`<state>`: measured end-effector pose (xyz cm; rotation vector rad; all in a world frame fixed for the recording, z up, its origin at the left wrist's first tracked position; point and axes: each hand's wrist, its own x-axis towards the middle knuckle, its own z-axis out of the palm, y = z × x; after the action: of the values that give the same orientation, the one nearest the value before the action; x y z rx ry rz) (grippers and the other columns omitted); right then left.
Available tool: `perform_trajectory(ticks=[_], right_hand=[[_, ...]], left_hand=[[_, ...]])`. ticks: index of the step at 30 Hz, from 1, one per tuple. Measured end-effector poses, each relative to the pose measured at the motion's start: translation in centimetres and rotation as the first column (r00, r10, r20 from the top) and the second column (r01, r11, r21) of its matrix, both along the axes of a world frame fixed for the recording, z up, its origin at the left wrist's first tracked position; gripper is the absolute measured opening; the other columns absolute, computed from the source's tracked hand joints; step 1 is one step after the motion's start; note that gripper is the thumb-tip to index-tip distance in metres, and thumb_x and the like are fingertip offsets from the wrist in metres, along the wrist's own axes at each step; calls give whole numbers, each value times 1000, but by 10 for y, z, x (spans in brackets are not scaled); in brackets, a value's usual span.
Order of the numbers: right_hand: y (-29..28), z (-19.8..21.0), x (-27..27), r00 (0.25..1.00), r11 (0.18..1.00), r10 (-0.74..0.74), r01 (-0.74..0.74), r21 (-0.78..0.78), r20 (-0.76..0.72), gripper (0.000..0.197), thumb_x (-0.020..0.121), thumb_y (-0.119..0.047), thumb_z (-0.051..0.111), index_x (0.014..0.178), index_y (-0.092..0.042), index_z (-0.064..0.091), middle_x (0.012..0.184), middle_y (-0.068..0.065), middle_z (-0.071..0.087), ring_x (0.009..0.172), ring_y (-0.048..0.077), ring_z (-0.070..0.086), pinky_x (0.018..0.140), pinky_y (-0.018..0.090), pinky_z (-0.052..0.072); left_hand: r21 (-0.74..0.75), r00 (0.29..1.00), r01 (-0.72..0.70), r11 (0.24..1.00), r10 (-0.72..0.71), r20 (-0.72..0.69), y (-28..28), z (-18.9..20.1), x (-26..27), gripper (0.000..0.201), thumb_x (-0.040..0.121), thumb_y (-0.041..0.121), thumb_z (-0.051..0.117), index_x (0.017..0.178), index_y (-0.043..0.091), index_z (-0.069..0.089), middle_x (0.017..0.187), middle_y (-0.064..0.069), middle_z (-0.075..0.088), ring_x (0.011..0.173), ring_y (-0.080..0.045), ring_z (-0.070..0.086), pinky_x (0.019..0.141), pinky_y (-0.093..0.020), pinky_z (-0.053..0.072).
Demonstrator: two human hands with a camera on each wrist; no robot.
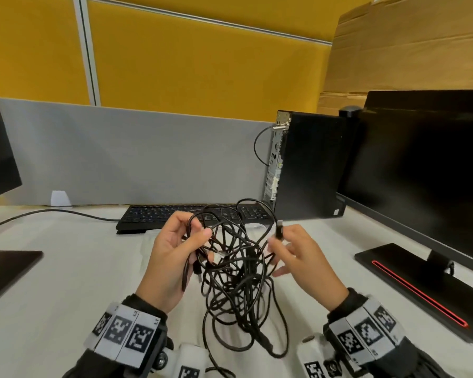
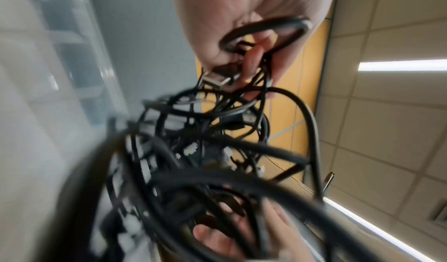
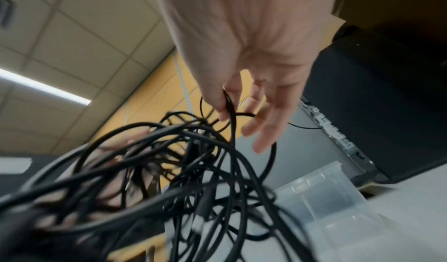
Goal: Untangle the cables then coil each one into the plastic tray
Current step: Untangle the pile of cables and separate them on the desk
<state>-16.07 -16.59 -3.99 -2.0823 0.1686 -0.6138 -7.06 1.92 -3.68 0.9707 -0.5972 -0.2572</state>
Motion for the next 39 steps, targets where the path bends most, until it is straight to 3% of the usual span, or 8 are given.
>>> perform_trajectory(ticks=[7,11,15,19,23,31,36,39], right_hand=[[6,12,-3,983,951,152,-173,257,101,14,92,-9,54,93,-10,68,102,10,53,72,20,67,70,28,57],[11,22,-2,966,944,233,-253,212,112,23,93,-2,50,106,-14,66,84,14,61,72,19,69,70,28,57],[19,30,8,954,920,284,-299,251,96,24,92,-3,54,113,-10,64,86,11,60,76,26,70,73,39,59],[27,34,14,939,899,338,-344,271,69,23,92,-7,55,111,-14,66,99,4,59,78,26,70,73,42,59],[31,37,17,922,887,383,-384,254,58,18,91,-7,57,104,-12,68,95,8,56,73,21,68,74,46,59],[15,41,17,939,940,331,-337,-48,-96,12,80,-12,72,81,-22,66,67,3,60,68,20,65,67,39,60],[5,41,15,941,941,248,-291,-175,-229,18,75,-16,77,75,-24,62,67,0,67,68,28,67,63,37,59],[2,43,8,910,930,268,-330,-163,-315,23,75,-11,77,71,-22,57,72,6,68,67,28,67,61,33,59]], left_hand=[[580,998,-4,815,-30,50,7,0,11,33,81,43,59,96,14,54,94,7,53,83,-12,58,77,-31,48],[815,970,-187,549,-26,240,16,-3,18,73,62,81,51,117,35,36,126,10,31,118,-8,37,96,-26,31],[824,908,-301,480,-119,402,10,-14,13,111,28,100,41,126,51,21,140,15,19,135,-10,20,110,-39,25],[857,844,-413,307,-226,487,4,-19,4,117,36,95,48,137,49,9,147,17,12,140,-17,10,111,-53,23],[861,797,-477,179,-325,509,6,-21,8,75,62,66,67,124,38,37,130,13,28,122,-16,31,98,-36,40],[826,832,-396,400,-224,507,9,-24,26,16,77,32,72,89,28,62,102,12,53,92,-3,51,70,-5,32],[797,954,-120,592,-152,257,5,-34,30,6,84,17,67,90,17,68,88,3,69,83,-10,65,84,-35,54],[655,997,33,755,-67,27,2,-29,26,12,88,2,58,92,11,65,90,-11,66,73,-20,68,57,-32,57]])
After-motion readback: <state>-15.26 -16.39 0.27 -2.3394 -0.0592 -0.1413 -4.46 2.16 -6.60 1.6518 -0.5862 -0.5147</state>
